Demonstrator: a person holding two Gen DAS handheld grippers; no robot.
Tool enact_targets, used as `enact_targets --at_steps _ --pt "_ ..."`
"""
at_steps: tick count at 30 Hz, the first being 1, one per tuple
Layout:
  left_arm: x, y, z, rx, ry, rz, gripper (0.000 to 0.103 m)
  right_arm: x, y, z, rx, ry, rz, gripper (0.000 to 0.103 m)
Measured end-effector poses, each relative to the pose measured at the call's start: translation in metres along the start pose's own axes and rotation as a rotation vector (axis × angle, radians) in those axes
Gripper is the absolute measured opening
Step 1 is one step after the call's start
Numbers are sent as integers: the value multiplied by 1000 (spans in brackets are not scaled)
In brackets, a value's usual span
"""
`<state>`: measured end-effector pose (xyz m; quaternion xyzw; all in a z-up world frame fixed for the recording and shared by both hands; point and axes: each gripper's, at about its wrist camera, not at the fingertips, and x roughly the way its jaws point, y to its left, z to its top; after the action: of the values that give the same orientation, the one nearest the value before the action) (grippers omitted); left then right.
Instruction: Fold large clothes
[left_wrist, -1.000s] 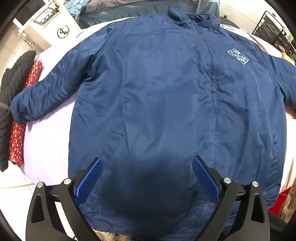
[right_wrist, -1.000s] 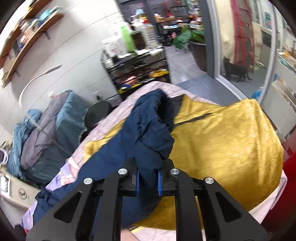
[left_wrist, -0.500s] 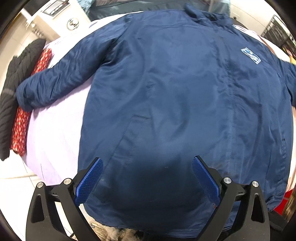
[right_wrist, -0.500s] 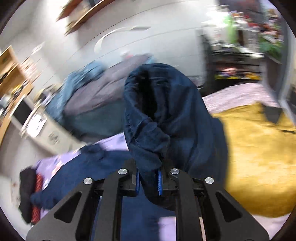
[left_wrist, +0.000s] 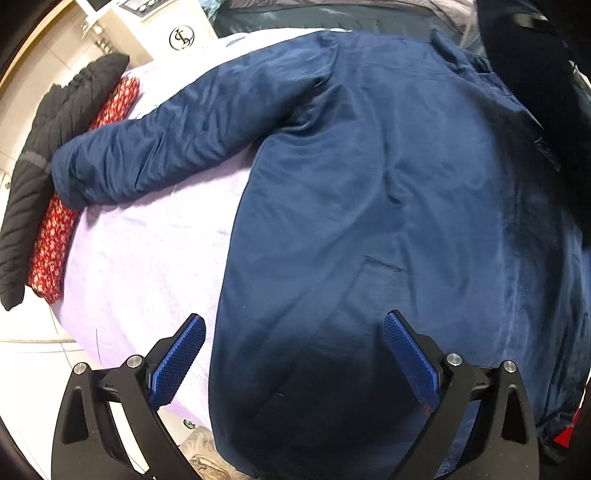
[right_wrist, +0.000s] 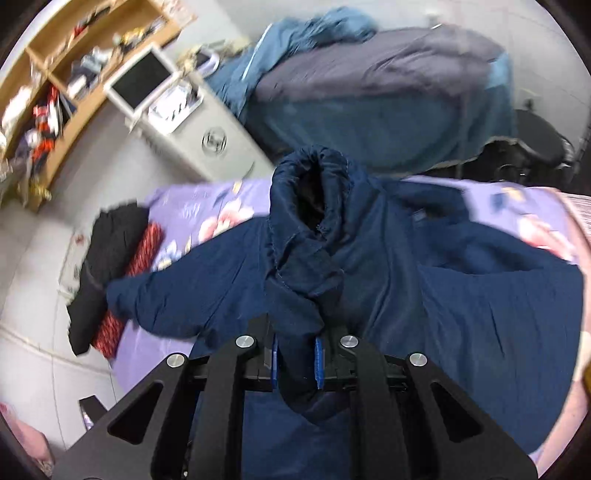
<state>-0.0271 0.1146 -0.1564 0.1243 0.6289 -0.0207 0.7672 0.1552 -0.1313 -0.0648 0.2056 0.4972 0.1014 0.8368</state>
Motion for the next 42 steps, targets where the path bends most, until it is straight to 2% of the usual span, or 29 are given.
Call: enact_targets --at_steps 4,8,10,12,13,14,17,20,22,27,29,33,36,38,39,40,42 --pt "9 6 -2 -9 18 0 95 53 9 -8 29 88 -19 14" --pt "15 14 -3 -34 34 1 95 84 12 -17 33 137 -35 15" --pt "16 17 -4 -43 40 1 95 99 9 -20 33 176 -39 20" --pt "15 18 -3 -42 42 7 95 114 5 -22 75 234 -11 36" --pt "15 17 -2 -39 41 10 95 118 2 -25 111 266 6 56" --pt "14 17 -1 -37 39 14 95 117 0 -28 129 275 15 67" --pt "13 15 6 -32 30 14 95 96 1 -35 129 248 54 67" --pt "10 6 16 -15 12 1 95 66 -9 -43 129 196 49 69" --pt "7 -7 28 20 -8 -13 95 54 -22 -47 117 188 -7 69" --pt "-9 -55 63 161 -92 -33 95 26 -79 -71 40 183 -335 69" --pt "-16 -76 76 209 -127 -49 95 14 -104 -81 33 193 -414 69" --pt "-30 -127 108 324 -224 -76 95 0 -145 -102 83 223 -473 69" --pt "-32 -168 131 398 -259 -95 95 -3 -164 -111 104 239 -454 69" --pt "-26 -189 144 426 -255 -126 95 3 -162 -112 72 255 -460 72" --pt "-21 -194 148 435 -244 -128 95 7 -161 -112 56 268 -461 80" --pt "-13 -199 152 438 -223 -122 95 12 -159 -112 40 284 -463 84" --pt "8 -200 159 395 -159 -112 95 19 -157 -112 26 297 -490 84"
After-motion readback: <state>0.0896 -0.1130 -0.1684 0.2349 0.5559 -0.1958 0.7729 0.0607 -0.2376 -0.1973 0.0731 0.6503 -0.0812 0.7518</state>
